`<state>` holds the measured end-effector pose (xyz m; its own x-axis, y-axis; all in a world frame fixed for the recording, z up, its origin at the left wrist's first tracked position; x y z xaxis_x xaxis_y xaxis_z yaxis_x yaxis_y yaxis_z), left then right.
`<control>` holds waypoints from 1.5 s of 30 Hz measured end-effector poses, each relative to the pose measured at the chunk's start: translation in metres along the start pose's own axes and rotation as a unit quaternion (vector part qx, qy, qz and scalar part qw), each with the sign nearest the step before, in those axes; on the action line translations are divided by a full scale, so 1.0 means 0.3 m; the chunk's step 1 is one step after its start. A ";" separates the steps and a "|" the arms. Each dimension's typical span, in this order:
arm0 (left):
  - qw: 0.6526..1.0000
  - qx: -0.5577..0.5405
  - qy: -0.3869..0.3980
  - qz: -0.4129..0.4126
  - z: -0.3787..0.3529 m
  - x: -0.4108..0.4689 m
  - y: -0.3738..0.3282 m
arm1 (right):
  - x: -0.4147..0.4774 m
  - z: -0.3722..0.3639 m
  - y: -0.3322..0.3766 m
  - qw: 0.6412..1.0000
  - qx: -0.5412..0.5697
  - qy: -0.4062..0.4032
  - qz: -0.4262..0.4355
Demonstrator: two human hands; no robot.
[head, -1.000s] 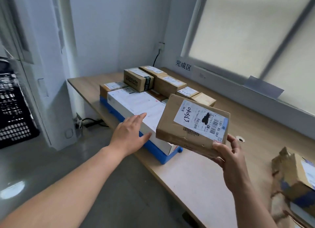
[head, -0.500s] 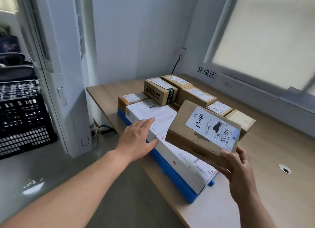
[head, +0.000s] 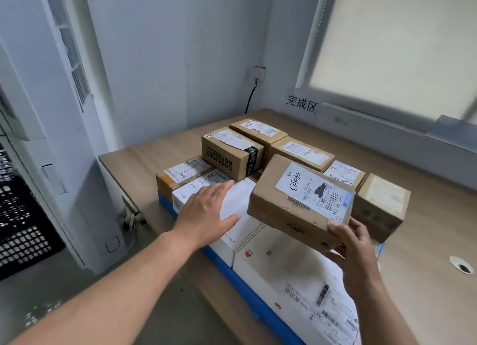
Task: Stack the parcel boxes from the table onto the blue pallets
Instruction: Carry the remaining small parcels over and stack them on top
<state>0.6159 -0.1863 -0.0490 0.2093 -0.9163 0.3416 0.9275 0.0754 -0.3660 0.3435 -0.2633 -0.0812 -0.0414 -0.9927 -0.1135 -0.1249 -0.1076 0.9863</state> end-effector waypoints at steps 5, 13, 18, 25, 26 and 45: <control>0.999 -0.015 0.005 -0.029 -0.029 0.136 0.057 | 0.075 -0.081 -0.001 1.000 -0.006 -0.022 -0.014; 0.992 -0.041 0.025 -0.118 -0.100 0.398 0.118 | 0.154 -0.205 -0.006 0.996 -0.009 -0.076 -0.038; 0.985 -0.041 0.044 -0.163 -0.134 0.534 0.155 | 0.218 -0.255 -0.004 0.991 -0.027 -0.116 -0.053; 0.974 -0.040 0.082 -0.208 -0.180 0.634 0.195 | 0.272 -0.328 -0.025 0.987 -0.037 -0.138 -0.079; 0.973 -0.042 0.084 -0.213 -0.186 0.642 0.200 | 0.277 -0.336 -0.028 0.986 -0.039 -0.141 -0.081; 0.963 -0.087 0.014 -0.256 -0.198 0.678 0.193 | 0.247 -0.363 0.004 0.937 -0.230 -0.262 -0.003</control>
<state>0.6938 -0.3916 -0.0522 -0.2732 -0.8262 0.4927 0.8407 -0.4540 -0.2952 0.4481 -0.3431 -0.0754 -0.5378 -0.8420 -0.0427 0.3097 -0.2444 0.9189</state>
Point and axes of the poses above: each hand's wrist, its own x-axis towards the middle knuckle, its own z-axis out of the back of the hand, y = z × x, the point moved 3 cm from there along x, towards the middle knuckle, and after that the axes turned 6 degrees about -y, right-handed, at the moved point
